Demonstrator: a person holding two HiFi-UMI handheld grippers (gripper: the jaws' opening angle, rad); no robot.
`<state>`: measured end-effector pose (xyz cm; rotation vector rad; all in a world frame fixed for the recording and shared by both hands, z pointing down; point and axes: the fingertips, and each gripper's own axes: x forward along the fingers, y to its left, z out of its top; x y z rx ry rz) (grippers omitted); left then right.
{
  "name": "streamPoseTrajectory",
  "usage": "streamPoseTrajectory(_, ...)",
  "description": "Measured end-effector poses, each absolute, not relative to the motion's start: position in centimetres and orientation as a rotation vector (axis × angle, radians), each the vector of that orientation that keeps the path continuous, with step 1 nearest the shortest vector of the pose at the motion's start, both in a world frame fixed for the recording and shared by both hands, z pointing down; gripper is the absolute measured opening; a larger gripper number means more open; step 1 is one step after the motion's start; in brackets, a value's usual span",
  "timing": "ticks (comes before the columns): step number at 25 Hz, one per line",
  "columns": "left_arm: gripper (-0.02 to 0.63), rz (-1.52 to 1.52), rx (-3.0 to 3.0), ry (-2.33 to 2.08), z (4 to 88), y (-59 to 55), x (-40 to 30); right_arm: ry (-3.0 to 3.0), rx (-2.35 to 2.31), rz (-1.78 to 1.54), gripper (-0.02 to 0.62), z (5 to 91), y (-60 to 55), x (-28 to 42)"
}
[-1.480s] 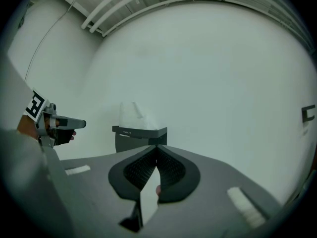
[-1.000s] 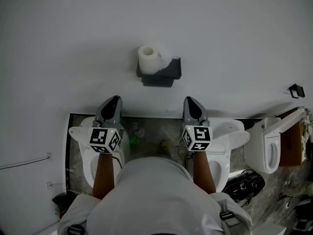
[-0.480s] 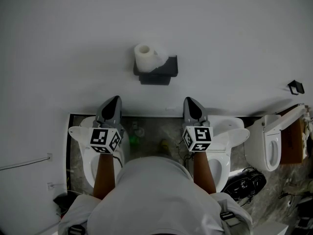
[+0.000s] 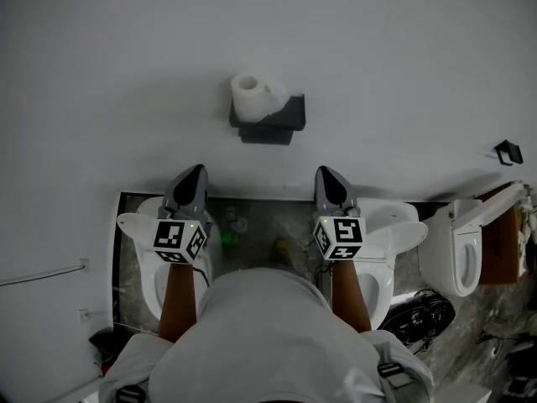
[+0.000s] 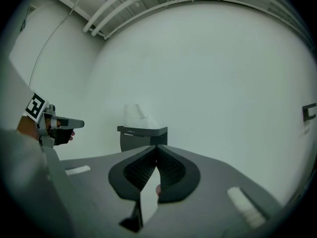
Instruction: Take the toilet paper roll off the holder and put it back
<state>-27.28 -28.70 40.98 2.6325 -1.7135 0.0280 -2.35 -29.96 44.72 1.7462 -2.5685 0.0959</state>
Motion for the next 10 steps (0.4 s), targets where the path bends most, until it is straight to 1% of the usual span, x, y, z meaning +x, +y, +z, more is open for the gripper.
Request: streamPoseTrajectory(10,0.0,0.049,2.646,-1.716,41.01,-28.91,-26.67,-2.579,1.734,0.083,0.0,44.65,-30.36,-1.87)
